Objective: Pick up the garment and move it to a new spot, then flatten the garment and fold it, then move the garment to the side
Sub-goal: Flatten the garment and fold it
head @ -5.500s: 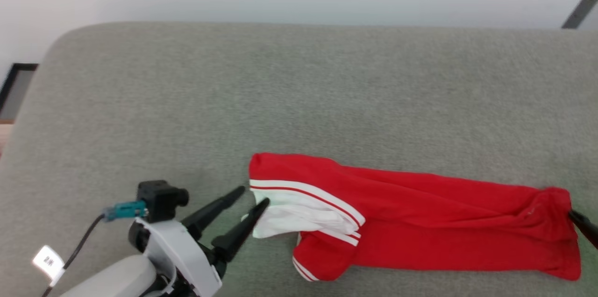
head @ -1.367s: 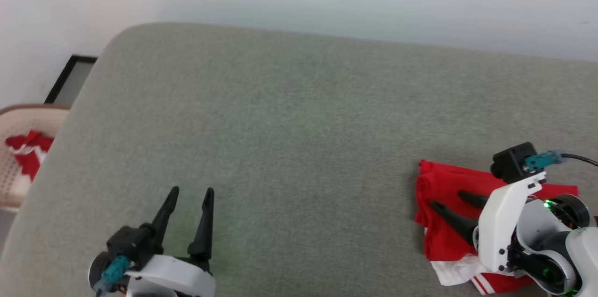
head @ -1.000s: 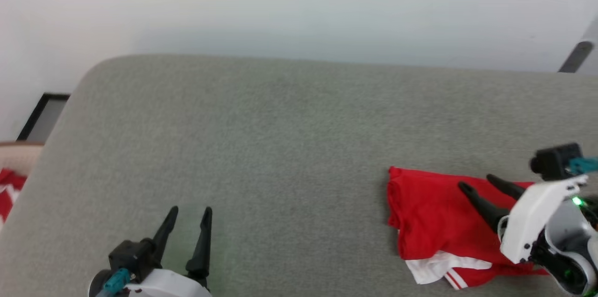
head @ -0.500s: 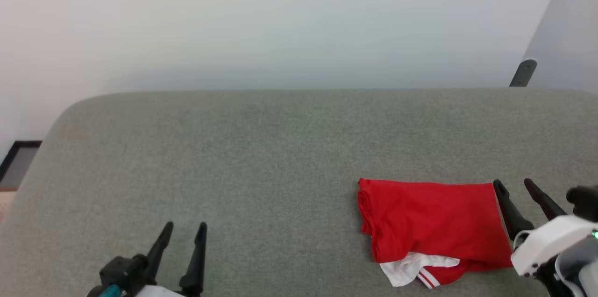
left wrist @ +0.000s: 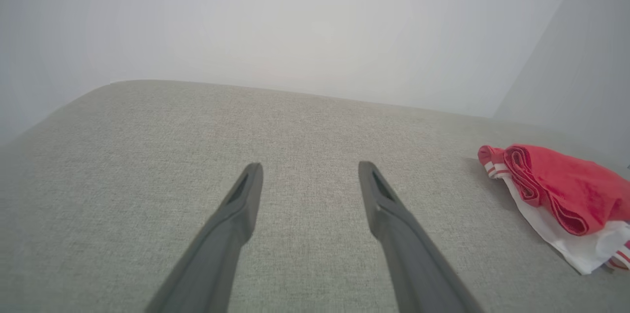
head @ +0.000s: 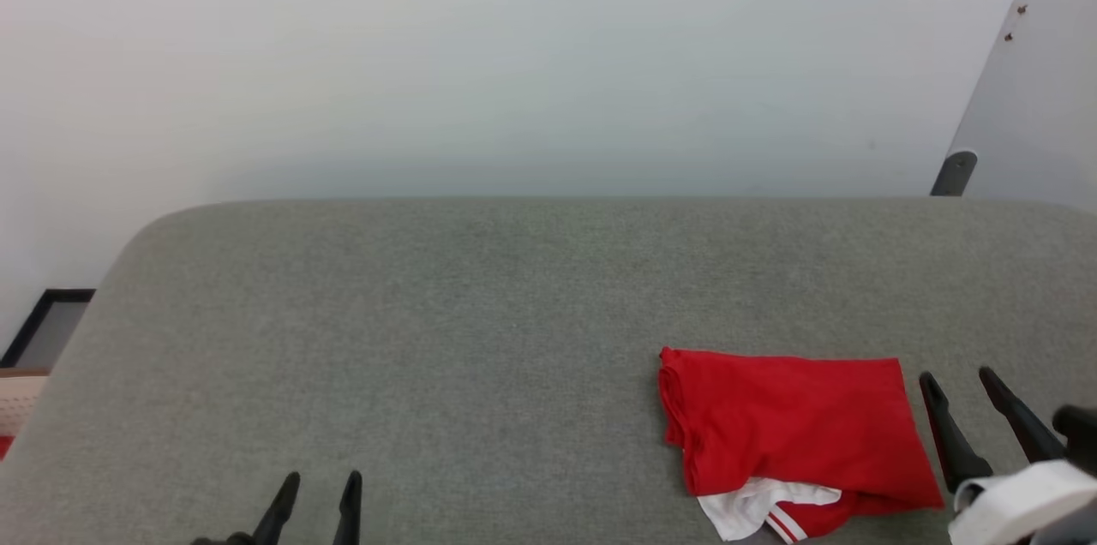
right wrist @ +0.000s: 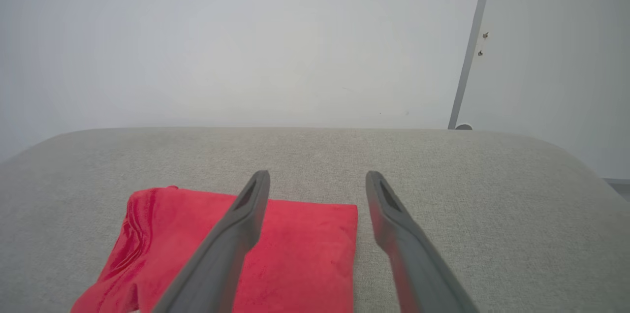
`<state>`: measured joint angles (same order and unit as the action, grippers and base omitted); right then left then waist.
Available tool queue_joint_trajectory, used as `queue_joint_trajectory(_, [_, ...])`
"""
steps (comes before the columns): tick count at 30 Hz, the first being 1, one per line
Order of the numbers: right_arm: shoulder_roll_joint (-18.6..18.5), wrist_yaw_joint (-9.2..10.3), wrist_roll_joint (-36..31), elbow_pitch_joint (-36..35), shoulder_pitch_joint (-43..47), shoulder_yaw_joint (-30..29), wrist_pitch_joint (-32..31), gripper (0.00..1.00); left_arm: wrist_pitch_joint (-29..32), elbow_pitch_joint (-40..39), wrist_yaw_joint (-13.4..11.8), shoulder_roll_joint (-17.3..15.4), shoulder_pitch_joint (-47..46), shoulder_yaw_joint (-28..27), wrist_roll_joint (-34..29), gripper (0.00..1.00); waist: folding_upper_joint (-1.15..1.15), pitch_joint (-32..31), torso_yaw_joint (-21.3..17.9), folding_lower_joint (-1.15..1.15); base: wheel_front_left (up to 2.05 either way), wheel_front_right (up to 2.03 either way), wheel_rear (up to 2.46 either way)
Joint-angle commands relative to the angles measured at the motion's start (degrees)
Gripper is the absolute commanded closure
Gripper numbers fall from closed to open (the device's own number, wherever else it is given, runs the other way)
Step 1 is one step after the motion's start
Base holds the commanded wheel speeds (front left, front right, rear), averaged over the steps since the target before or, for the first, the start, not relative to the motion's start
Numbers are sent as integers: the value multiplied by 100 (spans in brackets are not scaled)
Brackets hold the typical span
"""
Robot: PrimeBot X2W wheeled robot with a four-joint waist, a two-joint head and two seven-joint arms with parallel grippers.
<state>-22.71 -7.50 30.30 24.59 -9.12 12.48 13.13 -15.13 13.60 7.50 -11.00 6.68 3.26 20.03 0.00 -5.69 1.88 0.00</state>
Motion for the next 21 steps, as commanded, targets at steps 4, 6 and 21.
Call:
queue_joint_trajectory(4, [37, 2, -178, -357, 447, -314, 55, 0, 3, -231, -6, 23, 262, -83, -87, 0, 0, -105, 105, 0, 0, 0, 0])
queue_joint_trajectory(6, [66, 2, -256, -536, 637, -482, 20, 0, 3, -344, -6, 25, 364, -146, -149, 0, 0, -127, 117, 0, 0, 0, 0])
queue_joint_trajectory(21, [566, 3, -741, -2078, 1764, -1571, -689, 0, 3, -964, -6, 202, 1005, -457, -310, 0, 0, -93, 106, 0, 0, 0, 0])
